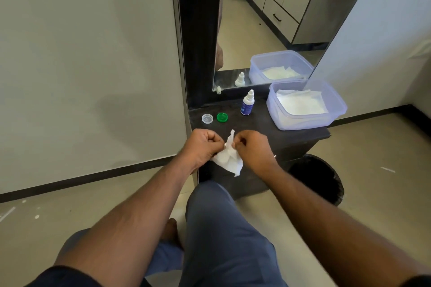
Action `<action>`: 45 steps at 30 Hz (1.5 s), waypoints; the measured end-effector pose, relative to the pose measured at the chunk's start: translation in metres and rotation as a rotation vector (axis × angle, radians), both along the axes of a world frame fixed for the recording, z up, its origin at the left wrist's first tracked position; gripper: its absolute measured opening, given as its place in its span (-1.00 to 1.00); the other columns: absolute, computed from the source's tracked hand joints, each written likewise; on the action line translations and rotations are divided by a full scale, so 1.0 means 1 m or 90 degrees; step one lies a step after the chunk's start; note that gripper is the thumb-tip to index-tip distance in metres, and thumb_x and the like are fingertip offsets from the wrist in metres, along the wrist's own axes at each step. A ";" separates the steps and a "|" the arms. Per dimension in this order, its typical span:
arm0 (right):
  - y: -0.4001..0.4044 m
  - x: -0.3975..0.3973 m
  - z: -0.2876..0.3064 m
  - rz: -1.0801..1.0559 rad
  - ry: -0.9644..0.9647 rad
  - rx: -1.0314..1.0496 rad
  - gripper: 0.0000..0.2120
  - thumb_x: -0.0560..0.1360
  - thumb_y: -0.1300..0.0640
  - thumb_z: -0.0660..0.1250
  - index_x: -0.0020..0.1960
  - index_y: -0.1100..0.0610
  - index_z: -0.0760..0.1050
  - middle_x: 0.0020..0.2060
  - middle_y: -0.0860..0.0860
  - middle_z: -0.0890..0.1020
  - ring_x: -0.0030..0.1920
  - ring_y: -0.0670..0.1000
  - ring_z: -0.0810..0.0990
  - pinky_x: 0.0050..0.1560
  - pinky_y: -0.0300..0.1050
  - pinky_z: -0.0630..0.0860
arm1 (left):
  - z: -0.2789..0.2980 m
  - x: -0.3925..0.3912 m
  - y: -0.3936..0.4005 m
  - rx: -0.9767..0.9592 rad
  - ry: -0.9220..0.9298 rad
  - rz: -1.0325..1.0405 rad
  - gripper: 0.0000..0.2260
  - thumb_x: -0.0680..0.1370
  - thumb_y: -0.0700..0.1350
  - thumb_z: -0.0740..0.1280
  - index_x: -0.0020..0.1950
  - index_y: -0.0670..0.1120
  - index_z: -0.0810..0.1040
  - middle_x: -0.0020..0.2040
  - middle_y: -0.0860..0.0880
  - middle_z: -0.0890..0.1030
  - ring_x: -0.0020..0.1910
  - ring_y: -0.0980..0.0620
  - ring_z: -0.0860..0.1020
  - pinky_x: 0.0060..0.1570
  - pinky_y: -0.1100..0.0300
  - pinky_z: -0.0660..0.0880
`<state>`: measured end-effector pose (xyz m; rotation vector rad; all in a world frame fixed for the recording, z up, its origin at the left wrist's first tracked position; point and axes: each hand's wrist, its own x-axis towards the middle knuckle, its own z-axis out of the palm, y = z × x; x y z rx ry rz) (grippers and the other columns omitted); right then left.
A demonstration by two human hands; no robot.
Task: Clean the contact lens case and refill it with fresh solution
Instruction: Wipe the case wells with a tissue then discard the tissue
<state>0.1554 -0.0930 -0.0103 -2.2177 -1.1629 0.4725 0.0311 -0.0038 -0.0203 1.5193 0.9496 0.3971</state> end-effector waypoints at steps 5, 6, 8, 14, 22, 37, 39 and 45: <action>-0.008 -0.007 0.003 -0.189 0.279 0.029 -0.90 0.44 0.32 0.34 -0.23 0.27 0.61 -0.31 0.17 0.67 -0.36 0.05 0.62 -0.25 -0.04 0.64 | -0.007 0.000 0.000 0.015 -0.027 0.028 -0.86 0.42 -0.33 0.38 -0.29 -0.14 0.65 -0.37 -0.03 0.62 -0.35 0.10 0.52 -0.25 0.20 0.48; -0.007 -0.008 0.004 -0.211 0.320 0.034 -0.91 0.44 0.33 0.35 -0.22 0.28 0.61 -0.31 0.19 0.66 -0.38 0.02 0.60 -0.26 -0.07 0.64 | -0.007 0.000 0.000 0.019 -0.032 0.039 -0.84 0.41 -0.34 0.38 -0.30 -0.13 0.65 -0.37 -0.02 0.63 -0.35 0.11 0.53 -0.26 0.21 0.49; -0.004 -0.012 0.007 -0.248 0.380 0.044 -0.92 0.44 0.35 0.36 -0.22 0.30 0.60 -0.36 0.18 0.62 -0.43 -0.01 0.55 -0.32 -0.14 0.61 | -0.007 -0.001 -0.001 0.023 -0.045 0.054 -0.83 0.41 -0.35 0.37 -0.32 -0.12 0.64 -0.35 -0.04 0.63 -0.34 0.10 0.53 -0.26 0.22 0.49; -0.010 -0.006 0.018 -0.198 0.456 -0.040 -0.93 0.45 0.42 0.33 -0.15 0.35 0.59 -0.35 0.16 0.59 -0.41 -0.01 0.54 -0.29 -0.14 0.62 | -0.006 -0.001 0.000 -0.001 -0.072 0.079 -0.93 0.40 -0.34 0.42 -0.26 -0.21 0.64 -0.37 -0.07 0.60 -0.40 0.08 0.49 -0.32 0.21 0.45; -0.015 0.039 0.039 0.389 -0.355 0.022 -0.86 0.46 0.33 0.37 0.01 0.25 0.58 -0.15 0.15 0.59 -0.13 0.15 0.56 -0.15 -0.10 0.44 | -0.001 0.001 0.005 -0.076 -0.079 0.041 -0.88 0.42 -0.41 0.38 -0.27 -0.24 0.59 -0.36 -0.13 0.58 -0.40 0.03 0.52 -0.43 0.26 0.50; 0.003 0.047 0.033 0.718 -0.528 0.066 -0.75 0.29 0.35 0.52 -0.05 0.25 0.61 -0.22 0.14 0.61 -0.26 0.13 0.58 -0.29 -0.09 0.53 | 0.012 0.000 0.014 -0.144 -0.011 -0.058 -0.89 0.42 -0.40 0.38 -0.27 -0.23 0.58 -0.30 -0.19 0.60 -0.35 -0.04 0.60 -0.42 0.22 0.56; 0.001 0.047 0.030 0.726 -0.534 0.069 -0.73 0.28 0.35 0.53 -0.04 0.25 0.61 -0.21 0.14 0.61 -0.26 0.13 0.57 -0.28 -0.11 0.52 | 0.012 0.000 0.014 -0.151 -0.007 -0.053 -0.87 0.42 -0.40 0.37 -0.28 -0.22 0.58 -0.34 -0.15 0.59 -0.42 0.03 0.58 -0.46 0.25 0.53; -0.003 0.036 0.014 0.629 -0.498 0.074 -0.83 0.30 0.32 0.51 -0.13 0.26 0.61 -0.26 0.15 0.61 -0.30 0.12 0.56 -0.31 -0.09 0.53 | 0.009 0.000 0.014 -0.168 -0.014 -0.017 -0.89 0.41 -0.39 0.37 -0.28 -0.22 0.59 -0.34 -0.14 0.59 -0.43 0.04 0.58 -0.47 0.24 0.53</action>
